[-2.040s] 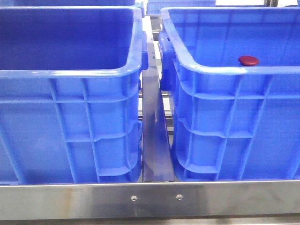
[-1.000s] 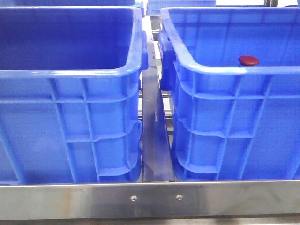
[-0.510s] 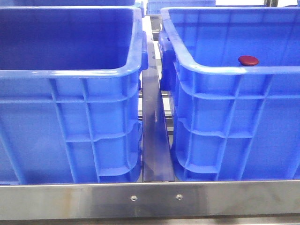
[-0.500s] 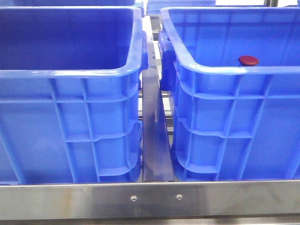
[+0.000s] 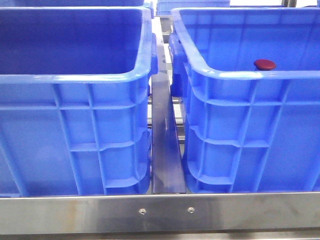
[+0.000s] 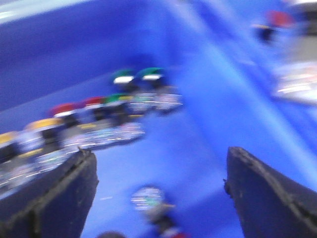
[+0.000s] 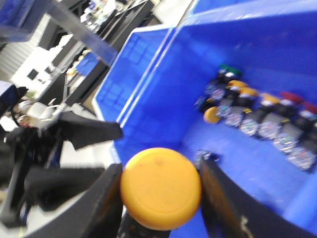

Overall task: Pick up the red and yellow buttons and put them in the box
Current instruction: 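Grasp the yellow button's cap with the right gripper from the left gripper, then carry the yellow button with the right gripper beside the red button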

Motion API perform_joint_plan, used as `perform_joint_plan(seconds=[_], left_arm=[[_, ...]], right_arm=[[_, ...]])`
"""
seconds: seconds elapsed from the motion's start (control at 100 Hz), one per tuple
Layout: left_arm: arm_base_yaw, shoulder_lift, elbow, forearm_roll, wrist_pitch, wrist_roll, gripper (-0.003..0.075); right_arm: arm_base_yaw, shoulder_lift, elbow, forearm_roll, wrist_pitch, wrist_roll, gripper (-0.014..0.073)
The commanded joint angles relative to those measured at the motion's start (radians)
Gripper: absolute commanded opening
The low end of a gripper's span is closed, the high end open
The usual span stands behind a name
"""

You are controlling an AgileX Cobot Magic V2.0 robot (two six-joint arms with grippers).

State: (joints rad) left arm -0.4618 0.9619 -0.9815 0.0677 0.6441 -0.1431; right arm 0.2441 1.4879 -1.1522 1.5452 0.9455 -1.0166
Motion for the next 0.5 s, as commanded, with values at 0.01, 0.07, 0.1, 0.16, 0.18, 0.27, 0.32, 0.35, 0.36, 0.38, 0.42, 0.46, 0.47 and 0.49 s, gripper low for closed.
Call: perform_joint_plan(seconds=[0.01,0.07,0.1,0.16,0.18,0.27,0.32,0.35,0.36,0.38,0.42,0.46,0.47,0.49], left_arm=[[0.097,-0.036,-0.015,0.013,-0.055,-0.013,0.0514],[0.168,-0.06,0.006,0.019,-0.057,-0.013,0.0514],[0.197,-0.077,0.018,0.019,-0.057,-0.013,0.0514],[0.258,-0.114,0.051,0.021,-0.057,-0.013,0.0514],[0.276,-0.131,0.063,0.021,-0.057,-0.013,0.0514],[0.34,-0.21,0.118,0.021,-0.059,-0.013,0.0513],[0.366,-0.254,0.155,0.021,-0.059,-0.013,0.0513],[0.374,-0.279,0.168,0.021,-0.061,-0.013,0.0513],[0.379,-0.285,0.176,0.021,-0.061,-0.013,0.0513],[0.385,-0.304,0.185,0.021,-0.061,-0.013,0.0513],[0.391,-0.339,0.208,0.021,-0.062,-0.013,0.051],[0.395,-0.367,0.228,0.021,-0.062,-0.013,0.049],[0.395,-0.377,0.231,0.021,-0.062,-0.013,0.0484],[0.395,-0.393,0.24,0.021,-0.062,-0.013,0.0464]], right_arm=[[-0.045,-0.063,-0.036,0.033,0.024,-0.021,0.0188],[-0.074,-0.074,-0.036,0.012,0.024,-0.021,0.0188],[-0.091,-0.079,-0.036,-0.002,0.024,-0.022,0.0188],[-0.115,-0.089,-0.036,-0.023,0.024,-0.022,0.0188],[-0.125,-0.093,-0.036,-0.029,0.024,-0.022,0.0188],[-0.167,-0.105,-0.036,-0.054,0.022,-0.022,0.0188],[-0.191,-0.11,-0.036,-0.068,0.02,-0.022,0.0188],[-0.208,-0.111,-0.036,-0.075,0.018,-0.025,0.0188],[-0.211,-0.111,-0.036,-0.077,0.018,-0.027,0.0188],[-0.22,-0.111,-0.036,-0.081,0.018,-0.035,0.0188],[-0.237,-0.111,-0.036,-0.091,0.015,-0.055,0.0188],[-0.25,-0.111,-0.036,-0.109,0.006,-0.07,0.0188],[-0.255,-0.111,-0.036,-0.115,0.001,-0.072,0.0188],[-0.261,-0.111,-0.036,-0.12,-0.008,-0.077,0.0188]])
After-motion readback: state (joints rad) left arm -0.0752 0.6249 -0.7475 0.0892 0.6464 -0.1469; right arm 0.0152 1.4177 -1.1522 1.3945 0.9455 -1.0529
